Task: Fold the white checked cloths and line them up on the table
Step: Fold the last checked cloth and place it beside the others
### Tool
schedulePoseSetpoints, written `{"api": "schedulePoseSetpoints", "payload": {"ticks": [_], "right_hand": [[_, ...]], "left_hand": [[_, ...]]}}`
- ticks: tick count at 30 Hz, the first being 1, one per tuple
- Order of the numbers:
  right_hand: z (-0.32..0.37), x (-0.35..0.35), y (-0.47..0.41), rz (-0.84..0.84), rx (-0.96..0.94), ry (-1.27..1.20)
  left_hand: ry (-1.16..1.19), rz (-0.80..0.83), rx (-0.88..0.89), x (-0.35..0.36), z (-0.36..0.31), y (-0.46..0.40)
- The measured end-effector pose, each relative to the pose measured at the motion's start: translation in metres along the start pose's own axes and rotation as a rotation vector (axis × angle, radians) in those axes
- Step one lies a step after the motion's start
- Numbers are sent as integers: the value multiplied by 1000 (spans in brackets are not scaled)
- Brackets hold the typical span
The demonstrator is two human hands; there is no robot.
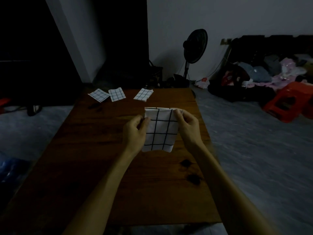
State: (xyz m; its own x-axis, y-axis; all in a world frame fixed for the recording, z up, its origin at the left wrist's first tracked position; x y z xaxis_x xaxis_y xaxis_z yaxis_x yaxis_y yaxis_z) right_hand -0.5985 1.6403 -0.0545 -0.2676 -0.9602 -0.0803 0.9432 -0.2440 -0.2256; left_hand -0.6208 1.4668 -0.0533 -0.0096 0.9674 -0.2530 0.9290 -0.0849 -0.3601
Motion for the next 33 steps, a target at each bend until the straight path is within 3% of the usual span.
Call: {"api": "schedulePoseSetpoints", "payload": {"ticks": [3,9,16,18,21,25,30,33], "right_hand": [[-4,1,5,-1,22,25],[-7,0,7,-84,43,22],[-6,-2,9,-104,29,114],[-8,-4,7,-73,-14,227],[-13,1,5,69,-127,511],[-12,13,4,234,-232,750],[-4,13,3,333,-244,840],[-3,16,5,306,-249,843]], "left_hand": [[-12,-38,-9,1,0,2],[19,44,-75,11,17,13],[1,-87,-146,16,16,16],[-60,-136,-59,8,7,10],[-217,42,137,8,-14,-3],[-389,316,207,23,-25,-12],[-277,255,130,20,-17,-13],[-310,211,110,18,-18,-14]]}}
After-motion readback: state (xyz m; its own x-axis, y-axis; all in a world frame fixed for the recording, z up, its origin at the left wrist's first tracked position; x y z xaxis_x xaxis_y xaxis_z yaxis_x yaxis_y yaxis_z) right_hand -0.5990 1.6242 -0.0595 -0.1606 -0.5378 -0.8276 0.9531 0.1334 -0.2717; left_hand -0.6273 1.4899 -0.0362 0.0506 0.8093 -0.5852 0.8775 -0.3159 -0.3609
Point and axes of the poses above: each hand's wrist, its own y-axis away from the middle knuckle, its own x-axis out of the palm, z = x × y, the point moved 3 cm from there along -y, towards the middle knuckle, and after that the axes turned 6 degrees about y, right-handed, at the moved point
